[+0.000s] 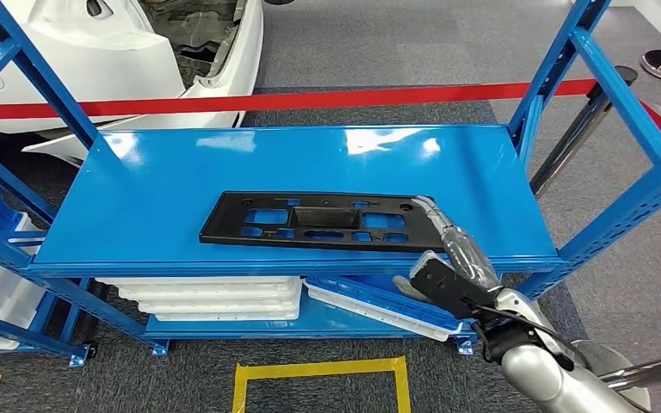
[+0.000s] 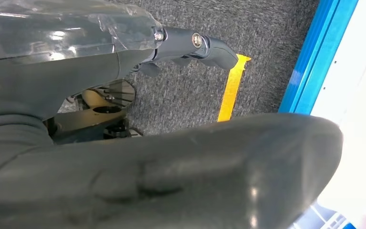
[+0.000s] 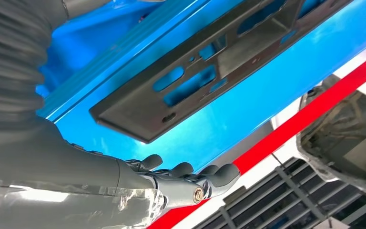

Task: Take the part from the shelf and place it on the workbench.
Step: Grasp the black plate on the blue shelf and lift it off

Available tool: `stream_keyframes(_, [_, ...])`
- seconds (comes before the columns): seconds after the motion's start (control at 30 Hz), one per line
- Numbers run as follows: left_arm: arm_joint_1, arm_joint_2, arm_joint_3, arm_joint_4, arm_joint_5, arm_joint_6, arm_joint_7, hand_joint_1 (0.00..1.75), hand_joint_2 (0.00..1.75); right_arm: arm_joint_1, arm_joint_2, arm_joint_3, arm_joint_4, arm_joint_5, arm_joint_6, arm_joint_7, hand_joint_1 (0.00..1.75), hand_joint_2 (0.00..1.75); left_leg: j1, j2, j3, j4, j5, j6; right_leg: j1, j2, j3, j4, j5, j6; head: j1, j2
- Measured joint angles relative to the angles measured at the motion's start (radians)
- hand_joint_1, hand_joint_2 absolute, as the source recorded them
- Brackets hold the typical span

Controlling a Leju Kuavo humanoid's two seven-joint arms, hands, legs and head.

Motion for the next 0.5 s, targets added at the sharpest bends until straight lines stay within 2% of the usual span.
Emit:
stream_keyframes(0.2, [0.002, 0.0, 0.0, 0.006, 0.005, -0.002, -0.006, 0.0, 0.0, -0.008, -0.025, -0.016, 0.009, 0.048, 0.04, 0.068, 0.0, 1.75, 0.0, 0.0, 0.0, 0.0, 0.0, 0.0, 0.0, -0.001, 0.0, 0.0, 0.0, 0.0, 0.0, 0.0])
stream_keyframes(0.5, [0.002, 0.0, 0.0, 0.008, 0.013, -0.008, -0.006, 0.0, 0.0, -0.041, -0.099, -0.021, 0.028, 0.086, 0.125, 0.167, 0.0, 1.75, 0.0, 0.0, 0.0, 0.0, 0.0, 0.0, 0.0, -0.002, 0.0, 0.0, 0.0, 0.0, 0.0, 0.0])
